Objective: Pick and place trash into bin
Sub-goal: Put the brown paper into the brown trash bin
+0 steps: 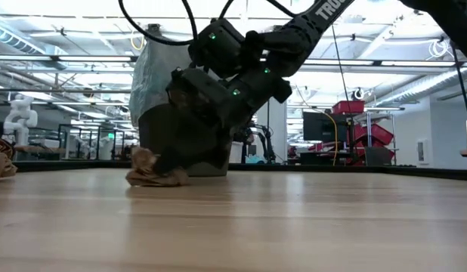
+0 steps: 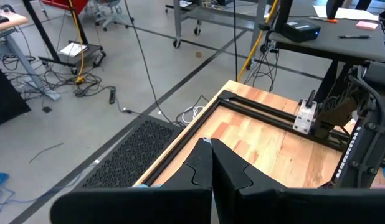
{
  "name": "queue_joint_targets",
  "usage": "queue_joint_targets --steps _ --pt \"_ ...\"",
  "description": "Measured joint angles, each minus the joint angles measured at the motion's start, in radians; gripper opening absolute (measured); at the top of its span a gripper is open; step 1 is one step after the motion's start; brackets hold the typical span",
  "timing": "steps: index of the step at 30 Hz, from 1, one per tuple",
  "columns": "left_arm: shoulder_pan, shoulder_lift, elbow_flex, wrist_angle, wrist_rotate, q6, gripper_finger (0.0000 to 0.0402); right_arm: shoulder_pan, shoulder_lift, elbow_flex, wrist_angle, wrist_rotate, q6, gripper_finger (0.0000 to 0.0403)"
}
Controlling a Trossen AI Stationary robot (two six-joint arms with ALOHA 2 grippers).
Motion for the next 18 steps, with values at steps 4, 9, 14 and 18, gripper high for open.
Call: queue_joint_targets --steps 4,9,14,18 --pt "0.000 0.000 0.000 0.001 0.008 -0.008 0.0000 0.001 -0.037 -0.005 -0.060 0.036 -0.029 0.0030" --pt "-0.008 0.000 0.000 0.005 0.023 -0.031 0.0000 0.003 -0.122 -0.008 -0.154 0.097 -0.054 0.0008" --pt "-0.009 0.000 0.000 0.016 0.023 -0.032 0.0000 0.003 -0.269 -0.008 -0.260 0.147 -0.065 0.0002" --pt "-0.009 0.000 0.000 0.077 0.022 -0.032 0.0000 0.003 -0.420 -0.007 -0.307 0.197 -0.078 0.0001"
